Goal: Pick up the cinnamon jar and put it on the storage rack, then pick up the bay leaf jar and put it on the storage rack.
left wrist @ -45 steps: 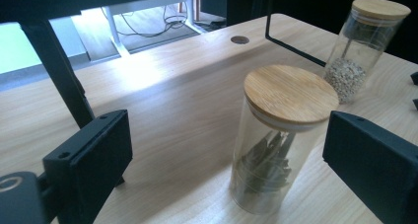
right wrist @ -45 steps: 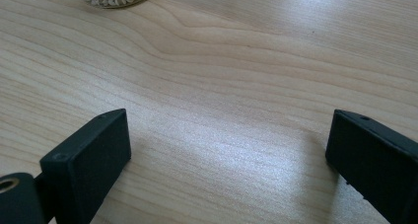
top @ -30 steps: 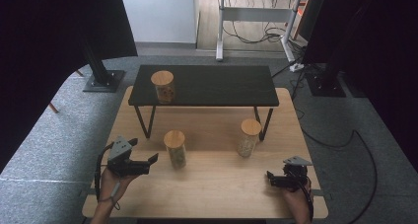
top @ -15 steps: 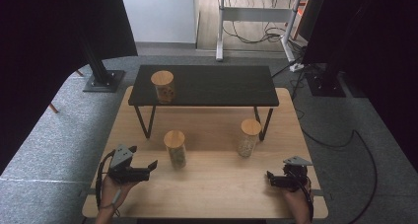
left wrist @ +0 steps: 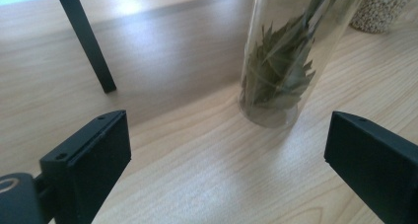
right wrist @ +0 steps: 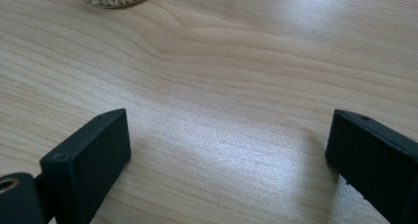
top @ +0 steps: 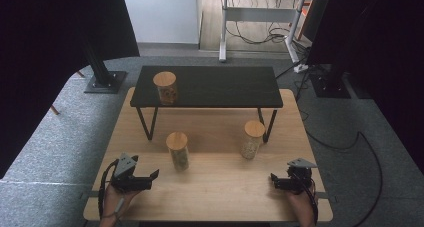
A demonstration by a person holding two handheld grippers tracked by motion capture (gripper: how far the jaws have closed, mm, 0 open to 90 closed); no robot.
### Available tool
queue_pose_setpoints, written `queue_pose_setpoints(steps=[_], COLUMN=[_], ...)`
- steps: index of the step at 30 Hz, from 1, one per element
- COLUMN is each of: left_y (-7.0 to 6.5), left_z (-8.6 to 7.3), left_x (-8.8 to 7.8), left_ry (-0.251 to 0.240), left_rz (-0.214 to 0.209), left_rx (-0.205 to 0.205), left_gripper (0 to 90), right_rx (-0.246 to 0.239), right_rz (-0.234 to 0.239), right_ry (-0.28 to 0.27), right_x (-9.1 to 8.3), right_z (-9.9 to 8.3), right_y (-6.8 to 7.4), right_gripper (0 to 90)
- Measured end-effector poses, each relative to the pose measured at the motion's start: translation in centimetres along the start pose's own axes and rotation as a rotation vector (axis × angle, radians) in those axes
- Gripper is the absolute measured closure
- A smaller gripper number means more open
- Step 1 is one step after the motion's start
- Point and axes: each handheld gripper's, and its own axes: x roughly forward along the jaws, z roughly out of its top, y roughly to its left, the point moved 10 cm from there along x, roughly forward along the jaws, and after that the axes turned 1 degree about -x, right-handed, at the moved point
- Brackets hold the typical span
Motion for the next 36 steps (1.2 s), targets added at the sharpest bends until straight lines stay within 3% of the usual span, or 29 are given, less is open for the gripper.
queue_pose_setpoints(steps=[27, 33, 36], left_y=[0.1, 0.5, 0.7], left_z=[-4.7, -5.1, -5.4], left_x=[0.8, 1.0, 1.1], left_ry=[0.09, 0.107, 0.121], left_rz=[0.024, 0.045, 0.053], left_rx=[-0.016, -0.024, -0.033], left_gripper=[3.7, 3.2, 3.2], right_rx=[0.0, 0.053, 0.045], right_rz=[0.001, 0.014, 0.014], right_ry=[0.0, -0.015, -0.019], right_x=[0.0, -0.1, -0.3], right_z=[0.0, 0.1, 0.2], right_y=[0.0, -0.1, 0.0], right_gripper=[3.2, 1.8, 1.2])
